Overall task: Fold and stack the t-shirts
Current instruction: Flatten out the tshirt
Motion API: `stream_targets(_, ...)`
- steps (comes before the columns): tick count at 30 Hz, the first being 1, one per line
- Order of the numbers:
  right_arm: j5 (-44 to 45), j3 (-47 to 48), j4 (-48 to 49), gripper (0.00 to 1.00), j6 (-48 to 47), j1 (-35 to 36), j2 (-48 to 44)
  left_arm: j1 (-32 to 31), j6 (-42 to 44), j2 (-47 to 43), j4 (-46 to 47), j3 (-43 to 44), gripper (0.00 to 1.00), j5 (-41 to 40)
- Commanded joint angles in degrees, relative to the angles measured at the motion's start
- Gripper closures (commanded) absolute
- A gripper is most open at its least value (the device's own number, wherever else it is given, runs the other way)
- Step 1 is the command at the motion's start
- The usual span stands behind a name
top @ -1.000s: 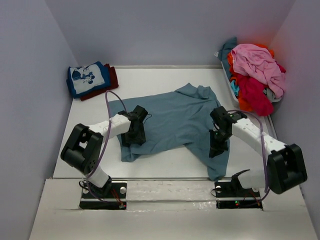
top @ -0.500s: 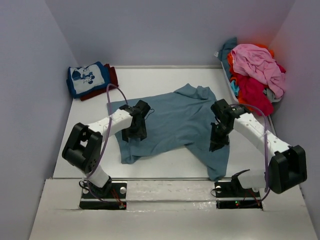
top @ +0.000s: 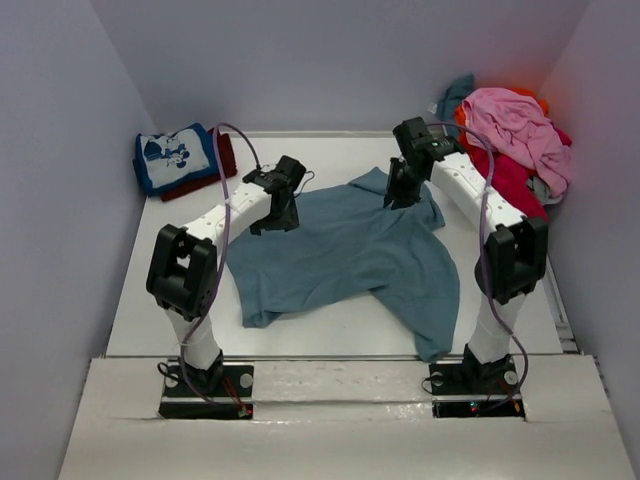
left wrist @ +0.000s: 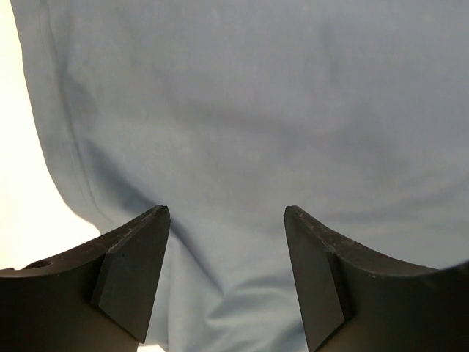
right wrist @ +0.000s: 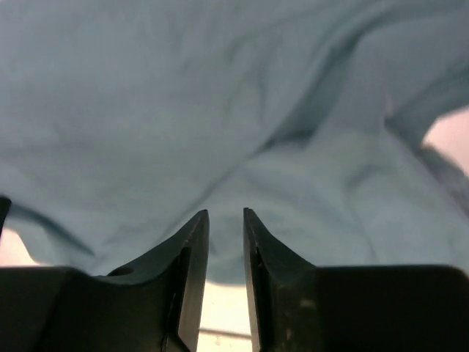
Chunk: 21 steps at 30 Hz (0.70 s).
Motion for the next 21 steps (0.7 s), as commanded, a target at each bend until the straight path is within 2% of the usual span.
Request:
stream_targets(1, -0.37, 7.76, 2.37, 0.62, -0.96, -4.28, 8.00, 3.86, 2.73, 3.35, 1.46, 2.23, 0.24, 0.23)
stream_targets(3, -3.01, 13.53, 2.03, 0.52, -0.79, -7.00, 13.43, 5.63, 3.09, 4.32, 2.52, 2.31, 0.24, 1.47)
stream_targets(4, -3.20, 16.00, 1.07, 0.44, -0.96, -7.80, 15.38, 7.46, 3.44, 4.76, 3.57, 1.97, 0.24, 2.86)
stream_targets(8, -4.51, 28.84, -1.48, 0.31, -0.87, -11.14, 24.35, 10.64, 4.58, 5.55, 5.16, 2.05, 0.24, 5.60)
stream_targets(13, -5.39, 44.39, -4.91, 0.27, -0.35, -15.80, 33.48, 11.87, 6.07, 6.17, 4.28, 4.68, 0.24, 4.90)
stream_targets(21, -7.33, 42.76, -2.37, 0.27, -0.70, -17.48, 36.49, 12.40, 7.13, 7.40, 2.79, 8.20, 0.24, 5.43)
